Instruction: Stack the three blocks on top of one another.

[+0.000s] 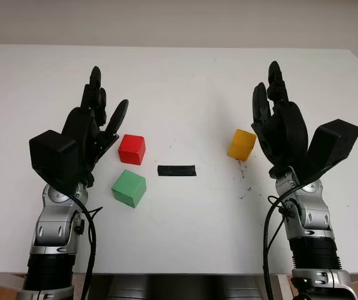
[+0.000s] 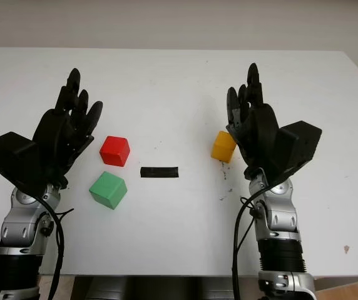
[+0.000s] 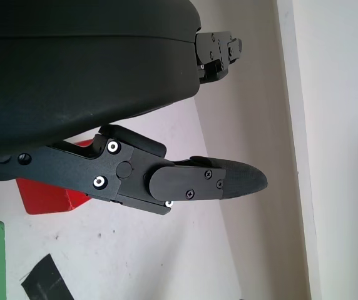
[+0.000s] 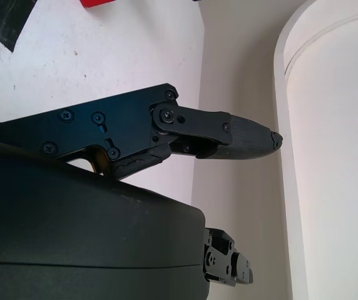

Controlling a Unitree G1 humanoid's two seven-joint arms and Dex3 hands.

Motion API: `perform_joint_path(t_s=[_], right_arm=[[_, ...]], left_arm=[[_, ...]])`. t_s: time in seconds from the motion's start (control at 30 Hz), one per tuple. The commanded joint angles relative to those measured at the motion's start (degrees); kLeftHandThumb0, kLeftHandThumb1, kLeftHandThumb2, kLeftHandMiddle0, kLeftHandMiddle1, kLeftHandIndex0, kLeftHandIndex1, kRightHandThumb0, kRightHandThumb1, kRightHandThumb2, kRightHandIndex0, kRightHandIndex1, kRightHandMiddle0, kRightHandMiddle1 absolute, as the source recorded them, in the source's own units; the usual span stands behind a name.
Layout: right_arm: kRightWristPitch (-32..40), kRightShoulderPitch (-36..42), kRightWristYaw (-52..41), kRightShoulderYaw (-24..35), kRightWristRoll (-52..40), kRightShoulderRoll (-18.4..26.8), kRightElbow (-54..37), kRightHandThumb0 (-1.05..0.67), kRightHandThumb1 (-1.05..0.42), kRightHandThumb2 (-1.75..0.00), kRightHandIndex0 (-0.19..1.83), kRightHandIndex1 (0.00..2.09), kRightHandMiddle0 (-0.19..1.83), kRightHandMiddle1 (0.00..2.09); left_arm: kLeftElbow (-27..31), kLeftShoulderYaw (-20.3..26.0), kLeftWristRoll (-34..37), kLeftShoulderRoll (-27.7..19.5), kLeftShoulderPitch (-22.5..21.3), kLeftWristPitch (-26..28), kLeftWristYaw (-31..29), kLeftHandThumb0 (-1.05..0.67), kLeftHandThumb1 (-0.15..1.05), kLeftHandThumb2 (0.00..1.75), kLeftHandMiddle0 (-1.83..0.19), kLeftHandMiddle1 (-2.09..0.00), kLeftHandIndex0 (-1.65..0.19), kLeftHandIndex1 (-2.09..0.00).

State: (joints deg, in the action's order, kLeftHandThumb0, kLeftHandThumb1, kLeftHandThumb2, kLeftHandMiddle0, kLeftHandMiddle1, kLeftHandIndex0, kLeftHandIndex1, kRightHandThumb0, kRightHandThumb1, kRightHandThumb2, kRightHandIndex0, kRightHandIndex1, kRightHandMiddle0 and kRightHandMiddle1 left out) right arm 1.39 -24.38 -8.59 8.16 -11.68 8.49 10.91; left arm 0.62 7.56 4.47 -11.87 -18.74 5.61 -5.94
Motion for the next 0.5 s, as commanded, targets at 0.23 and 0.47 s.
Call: perform_joint_path(t_s=[0.23,0.47], right_arm=[[-1.24,-0.47,-1.23,0.81,0.01,0.81,0.70,-0.64,-1.05,-0.51,-0.19,0.00,-0.19,0.00],[-1.16,-1.26,-1.96,1.55,0.02,1.20,1.45,-0.63,-1.05,-0.51,-0.19,0.00,-0.19,0.00]], left_arm=[[-0.59,0.07,0.57,-0.28,-1.81,0.00,-0.65,-0.60,1.05,0.34,0.12,-0.06,0.12,-0.06],[-1.37,0.21,0.26,-1.41,-3.56,-0.31,-1.33,-0.60,1.05,0.32,0.08,-0.07,0.09,-0.07]])
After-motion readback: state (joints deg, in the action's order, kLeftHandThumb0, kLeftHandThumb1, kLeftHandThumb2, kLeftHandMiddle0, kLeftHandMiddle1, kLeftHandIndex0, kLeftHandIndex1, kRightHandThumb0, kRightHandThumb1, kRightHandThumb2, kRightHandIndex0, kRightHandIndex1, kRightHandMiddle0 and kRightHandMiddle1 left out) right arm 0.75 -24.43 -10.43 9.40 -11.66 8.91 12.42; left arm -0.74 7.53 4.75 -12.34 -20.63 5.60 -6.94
